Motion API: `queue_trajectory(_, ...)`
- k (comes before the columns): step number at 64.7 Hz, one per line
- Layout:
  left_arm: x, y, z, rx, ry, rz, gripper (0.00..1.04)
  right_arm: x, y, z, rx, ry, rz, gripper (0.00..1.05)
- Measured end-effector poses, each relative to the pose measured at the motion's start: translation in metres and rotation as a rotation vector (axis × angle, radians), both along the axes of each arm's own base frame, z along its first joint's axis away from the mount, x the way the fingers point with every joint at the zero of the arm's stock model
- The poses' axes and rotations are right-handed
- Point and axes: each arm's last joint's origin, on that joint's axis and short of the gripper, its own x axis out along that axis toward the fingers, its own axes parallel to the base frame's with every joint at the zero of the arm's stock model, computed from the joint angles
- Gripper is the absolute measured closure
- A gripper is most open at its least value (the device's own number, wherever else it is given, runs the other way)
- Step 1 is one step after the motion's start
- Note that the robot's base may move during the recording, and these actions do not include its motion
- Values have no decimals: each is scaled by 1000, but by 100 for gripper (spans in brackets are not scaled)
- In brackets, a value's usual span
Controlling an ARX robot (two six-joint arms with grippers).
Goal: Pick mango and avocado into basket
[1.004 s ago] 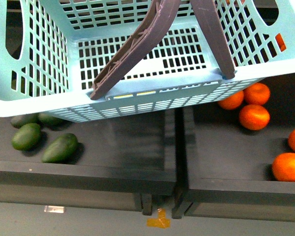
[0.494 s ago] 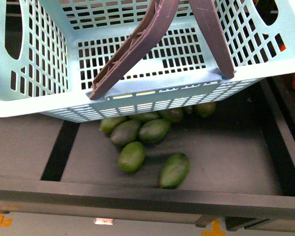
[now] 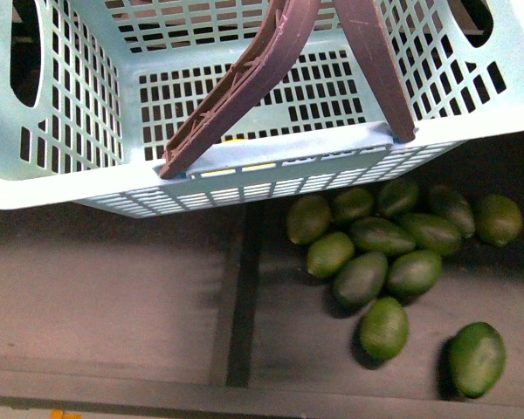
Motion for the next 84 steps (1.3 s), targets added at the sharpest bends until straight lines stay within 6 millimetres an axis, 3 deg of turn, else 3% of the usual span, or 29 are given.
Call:
queue_trajectory(17,2,5,0,17,-16,24,90,1,1,1,14,17,-9,9)
queue_trajectory(22,2,4,0,6,-1,24,90,10,-5,5,149,295,-196,9)
queue_trajectory(27,1,2,0,0,1,9,90,14,-14,4,239,476,-270,9)
queue_trajectory(31,0,1,0,1,-2,3,90,18,-26,-1,278,526,-304,9)
queue_trajectory(39,-1,-1,0,-9,6,-14,90,38,-73,-12,408,584,-463,9)
queue_trajectory(45,-1,-1,0,-5,5,-7,90,58,-107,-34,472,649,-599,9)
queue_trajectory(55,0,1,0,8,-5,11,90,104,-130,-74,562,736,-697,9)
queue_trajectory(61,0,1,0,6,-3,9,90,127,-127,-99,603,790,-693,9)
queue_trajectory(71,0,0,0,0,0,1,90,155,-101,-139,675,886,-613,9)
queue_trajectory(84,-1,0,0,-3,2,-3,90,176,-74,-158,795,903,-540,9)
